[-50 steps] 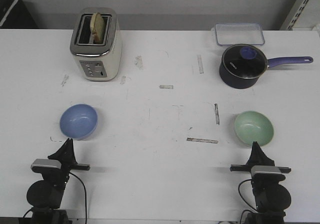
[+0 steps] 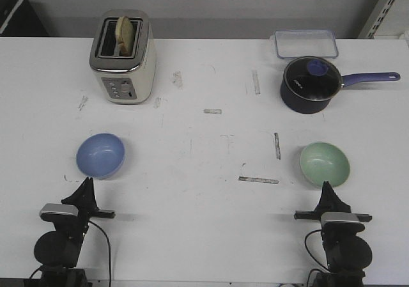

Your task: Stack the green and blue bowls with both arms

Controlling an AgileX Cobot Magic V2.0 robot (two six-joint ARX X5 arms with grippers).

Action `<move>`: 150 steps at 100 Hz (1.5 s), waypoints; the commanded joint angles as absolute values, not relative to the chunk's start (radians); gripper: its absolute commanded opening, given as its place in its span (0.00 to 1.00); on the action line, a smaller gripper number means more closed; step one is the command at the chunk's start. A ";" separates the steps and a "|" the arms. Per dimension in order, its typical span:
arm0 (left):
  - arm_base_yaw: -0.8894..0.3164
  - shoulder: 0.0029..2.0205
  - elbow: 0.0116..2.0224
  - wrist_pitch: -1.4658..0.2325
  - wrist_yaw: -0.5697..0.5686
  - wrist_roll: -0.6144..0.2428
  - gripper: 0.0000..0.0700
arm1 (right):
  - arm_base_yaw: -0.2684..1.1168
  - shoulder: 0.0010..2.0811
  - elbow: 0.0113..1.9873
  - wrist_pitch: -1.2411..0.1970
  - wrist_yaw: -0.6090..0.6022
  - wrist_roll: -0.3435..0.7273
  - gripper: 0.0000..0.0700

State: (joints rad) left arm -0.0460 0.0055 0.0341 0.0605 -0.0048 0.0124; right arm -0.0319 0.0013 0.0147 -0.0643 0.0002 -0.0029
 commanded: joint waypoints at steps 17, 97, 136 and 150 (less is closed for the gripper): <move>-0.045 0.003 0.014 0.077 -0.007 0.011 0.00 | -0.032 0.001 0.013 -0.052 0.000 0.004 0.00; -0.045 0.003 0.014 0.081 -0.007 0.011 0.00 | -0.033 0.001 0.097 0.223 0.027 0.002 0.00; -0.045 0.003 0.014 0.081 -0.007 0.011 0.00 | -0.033 0.247 0.633 -0.061 0.073 -0.015 0.00; -0.045 0.003 0.014 0.080 -0.007 0.011 0.00 | -0.033 0.439 0.857 -0.267 0.081 -0.036 0.04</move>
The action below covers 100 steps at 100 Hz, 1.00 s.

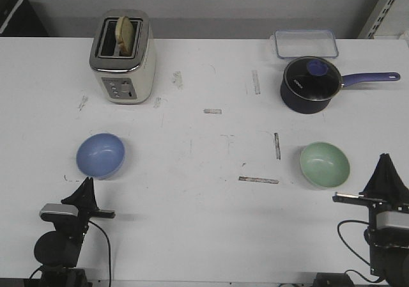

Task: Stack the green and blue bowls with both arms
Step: 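Lower the right gripper onto the rim of the pale green bowl and grasp it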

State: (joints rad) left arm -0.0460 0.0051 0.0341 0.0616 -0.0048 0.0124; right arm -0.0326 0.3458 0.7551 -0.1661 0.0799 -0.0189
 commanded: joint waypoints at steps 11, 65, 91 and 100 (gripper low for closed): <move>-0.045 0.003 0.014 0.080 -0.007 0.011 0.00 | -0.033 0.603 1.004 -0.464 0.082 -0.063 0.34; -0.045 0.003 0.014 0.076 -0.007 0.011 0.00 | -0.196 1.194 1.125 -0.817 0.055 -0.194 0.62; -0.045 0.003 0.014 0.076 -0.007 0.011 0.00 | -0.305 1.374 1.125 -0.802 -0.116 -0.215 0.60; -0.045 0.003 0.014 0.076 -0.007 0.011 0.00 | -0.311 1.425 1.125 -0.798 -0.117 -0.218 0.59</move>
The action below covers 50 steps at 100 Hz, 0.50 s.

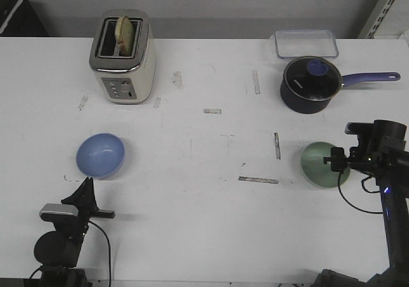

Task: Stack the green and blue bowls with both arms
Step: 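Lower the right gripper onto the rim of the pale green bowl and grasp it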

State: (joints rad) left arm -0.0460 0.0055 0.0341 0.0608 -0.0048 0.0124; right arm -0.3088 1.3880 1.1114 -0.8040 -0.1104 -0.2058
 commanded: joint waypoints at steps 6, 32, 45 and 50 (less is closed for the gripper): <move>-0.045 0.003 0.014 0.076 -0.007 0.011 0.00 | -0.311 1.452 1.125 -0.796 -0.117 -0.224 0.57; -0.045 0.003 0.014 0.076 -0.007 0.011 0.00 | -0.309 1.494 1.125 -0.789 -0.135 -0.237 0.00; -0.045 0.003 0.014 0.076 -0.007 0.011 0.00 | -0.309 1.490 1.125 -0.781 -0.132 -0.237 0.00; -0.045 0.003 0.014 0.076 -0.007 0.011 0.00 | -0.309 1.485 1.126 -0.779 -0.133 -0.236 0.00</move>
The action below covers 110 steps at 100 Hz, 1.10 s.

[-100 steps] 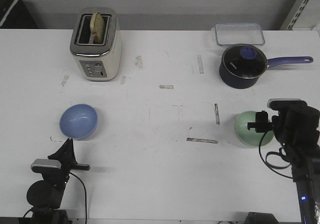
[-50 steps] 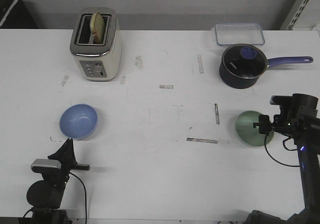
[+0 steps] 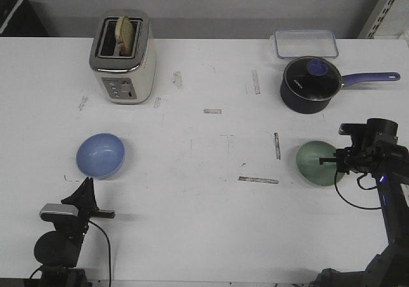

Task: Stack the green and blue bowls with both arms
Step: 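Lower the right gripper onto the rim of the pale green bowl and grasp it, then slide the pale green bowl with the right gripper toward the table center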

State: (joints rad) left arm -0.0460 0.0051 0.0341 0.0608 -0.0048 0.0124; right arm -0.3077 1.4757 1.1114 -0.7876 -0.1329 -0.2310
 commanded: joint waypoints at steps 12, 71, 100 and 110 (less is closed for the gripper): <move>-0.045 0.003 0.014 0.077 -0.007 0.011 0.00 | -0.303 1.437 1.128 -0.764 -0.148 -0.230 0.00; -0.045 0.003 0.014 0.077 -0.007 0.010 0.00 | 0.271 1.275 1.208 -0.745 -0.232 0.039 0.00; -0.045 0.003 0.014 0.077 -0.007 0.010 0.00 | 0.551 1.444 1.208 -0.732 -0.205 0.083 0.00; -0.045 0.003 0.014 0.077 -0.007 0.010 0.00 | 0.594 1.511 1.208 -0.712 -0.205 0.083 0.00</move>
